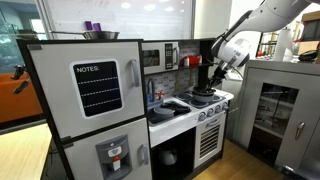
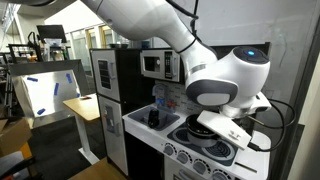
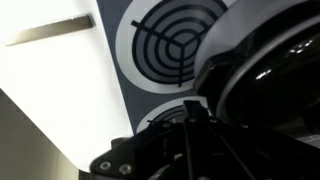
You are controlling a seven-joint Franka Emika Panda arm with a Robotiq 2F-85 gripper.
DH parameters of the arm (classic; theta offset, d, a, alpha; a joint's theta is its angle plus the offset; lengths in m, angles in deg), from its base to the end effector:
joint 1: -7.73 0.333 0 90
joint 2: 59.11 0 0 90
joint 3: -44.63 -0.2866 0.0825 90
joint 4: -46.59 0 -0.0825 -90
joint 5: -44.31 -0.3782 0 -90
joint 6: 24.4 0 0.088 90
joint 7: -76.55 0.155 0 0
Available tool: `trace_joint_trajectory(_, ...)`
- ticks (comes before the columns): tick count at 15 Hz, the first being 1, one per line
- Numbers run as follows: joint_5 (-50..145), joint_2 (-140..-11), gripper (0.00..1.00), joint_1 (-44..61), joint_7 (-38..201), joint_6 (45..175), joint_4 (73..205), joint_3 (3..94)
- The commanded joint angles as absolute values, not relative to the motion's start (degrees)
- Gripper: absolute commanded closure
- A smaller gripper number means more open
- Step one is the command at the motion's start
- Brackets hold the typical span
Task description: Push the grey pot to the left side of the stove
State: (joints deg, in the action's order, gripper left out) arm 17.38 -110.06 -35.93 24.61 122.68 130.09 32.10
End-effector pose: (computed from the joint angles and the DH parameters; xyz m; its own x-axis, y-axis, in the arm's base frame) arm 0.6127 -0.3904 0.1247 0.8897 -0.1460 0.4325 -0.0559 -0.9752 -0.2141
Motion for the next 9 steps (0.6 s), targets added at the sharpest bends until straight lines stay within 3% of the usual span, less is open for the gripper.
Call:
trace_joint_trajectory(1, 17.8, -107.1, 1.0, -36.6, 23.6, 120.9, 133.5, 31.7)
trace_joint_trajectory(9, 17.6, -104.6, 1.0, -35.9, 23.5, 119.5, 135.8, 32.1)
